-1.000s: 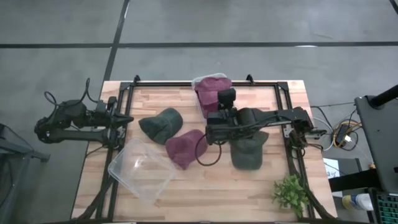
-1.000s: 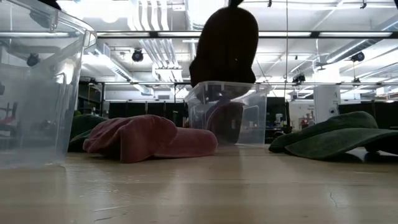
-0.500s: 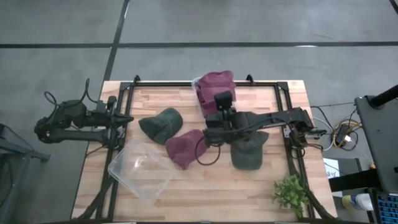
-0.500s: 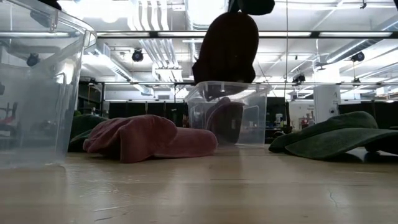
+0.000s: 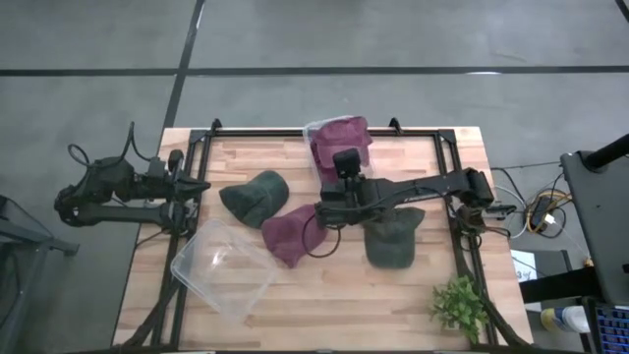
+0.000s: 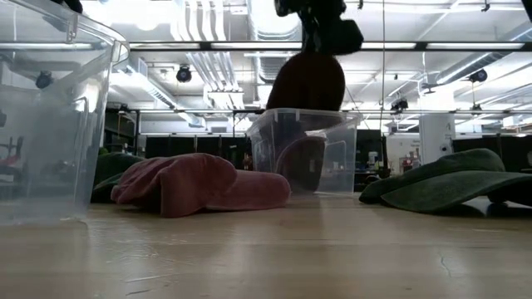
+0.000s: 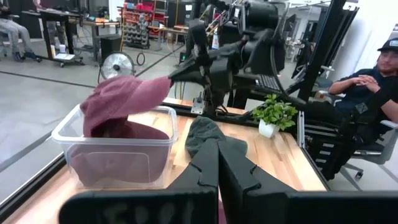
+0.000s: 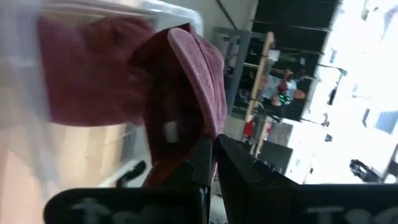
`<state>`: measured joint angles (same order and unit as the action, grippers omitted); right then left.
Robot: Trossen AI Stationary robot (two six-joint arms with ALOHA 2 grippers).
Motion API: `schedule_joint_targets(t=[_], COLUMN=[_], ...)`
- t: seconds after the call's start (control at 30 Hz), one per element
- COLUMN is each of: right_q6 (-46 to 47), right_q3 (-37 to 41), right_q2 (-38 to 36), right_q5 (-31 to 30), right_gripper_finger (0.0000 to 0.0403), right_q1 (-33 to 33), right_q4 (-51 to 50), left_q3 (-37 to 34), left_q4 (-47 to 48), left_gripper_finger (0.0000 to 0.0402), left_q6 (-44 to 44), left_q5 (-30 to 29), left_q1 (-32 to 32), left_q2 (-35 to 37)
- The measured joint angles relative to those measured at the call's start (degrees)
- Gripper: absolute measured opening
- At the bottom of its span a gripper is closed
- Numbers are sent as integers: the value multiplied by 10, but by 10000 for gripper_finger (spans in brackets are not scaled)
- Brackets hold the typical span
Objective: Pick & Place hat
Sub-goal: Put the dark red cap into the top transparent bin
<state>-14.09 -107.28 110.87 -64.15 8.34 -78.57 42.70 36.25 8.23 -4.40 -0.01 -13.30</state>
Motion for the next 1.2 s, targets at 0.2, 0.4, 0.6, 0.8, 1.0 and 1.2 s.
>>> schedule_joint_targets(t=[0.2, 0.4, 0.6, 0.8, 1.0, 1.2], right_q6=[10, 34, 36, 31, 34, 41], right_q3=[34, 39, 13, -13, -49, -90], right_q2=[0, 0, 0, 0, 0, 0], right_q5=[2, 10, 90, 118, 133, 132], right_gripper_finger=[12, 13, 13, 22, 62, 97], right_q1=[-2, -1, -5, -9, -9, -4], right_q4=[19, 45, 44, 37, 17, -24], left_q3=[0, 0, 0, 0, 0, 0], left_q4=[0, 2, 2, 2, 2, 1], left_gripper_finger=[0, 0, 0, 0, 0, 0], left_q6=[0, 0, 1, 1, 1, 1], left_q5=[0, 0, 1, 3, 2, 2], left_q1=[0, 0, 0, 0, 0, 0], left_q2=[0, 0, 0, 0, 0, 0])
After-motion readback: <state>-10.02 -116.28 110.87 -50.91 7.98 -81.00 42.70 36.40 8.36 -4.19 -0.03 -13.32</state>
